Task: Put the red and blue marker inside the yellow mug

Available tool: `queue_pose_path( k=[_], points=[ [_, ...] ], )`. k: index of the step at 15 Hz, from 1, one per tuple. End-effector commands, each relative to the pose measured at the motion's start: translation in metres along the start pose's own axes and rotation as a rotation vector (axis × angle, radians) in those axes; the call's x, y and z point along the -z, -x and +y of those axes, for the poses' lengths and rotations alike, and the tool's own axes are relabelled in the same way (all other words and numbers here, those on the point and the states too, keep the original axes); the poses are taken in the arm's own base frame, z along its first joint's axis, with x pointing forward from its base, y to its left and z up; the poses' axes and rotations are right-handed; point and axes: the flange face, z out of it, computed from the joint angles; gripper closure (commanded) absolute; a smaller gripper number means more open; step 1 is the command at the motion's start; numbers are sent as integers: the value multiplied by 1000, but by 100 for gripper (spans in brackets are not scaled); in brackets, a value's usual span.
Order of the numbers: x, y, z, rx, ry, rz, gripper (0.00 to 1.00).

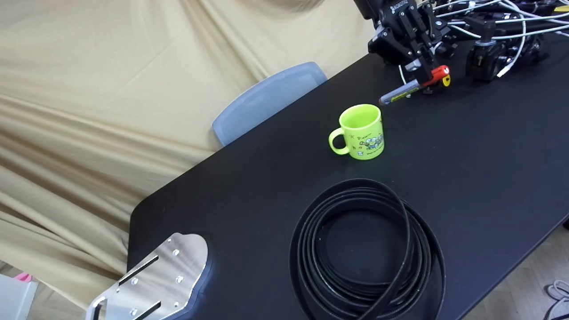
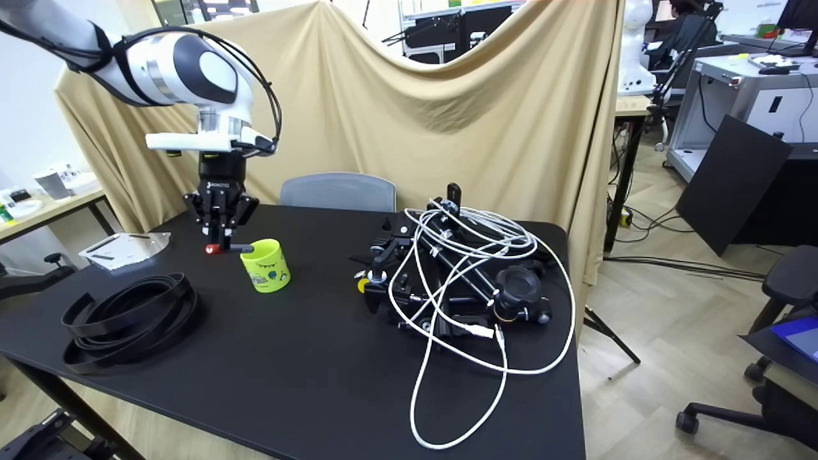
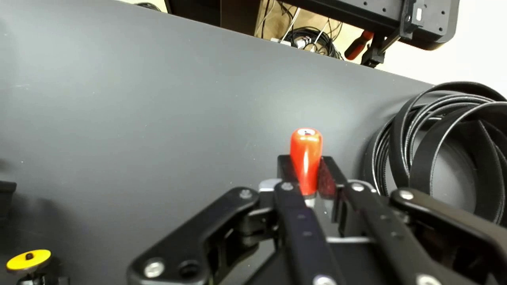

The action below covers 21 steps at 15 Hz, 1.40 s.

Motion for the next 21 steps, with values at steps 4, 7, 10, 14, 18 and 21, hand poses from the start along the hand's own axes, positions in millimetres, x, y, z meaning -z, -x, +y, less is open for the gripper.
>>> queue_pose_path(
  k=[4, 7, 10, 14, 18, 21],
  points=[
    [10, -28, -2, -11, 49, -106, 95],
    [8, -44, -4, 20, 57, -99, 95],
    [7, -58, -8, 42, 68, -90, 95],
    [4, -73, -12, 61, 82, -93, 95],
    [0, -85, -13, 74, 79, -97, 54],
    [0, -89, -14, 92, 85, -94, 35]
  ],
)
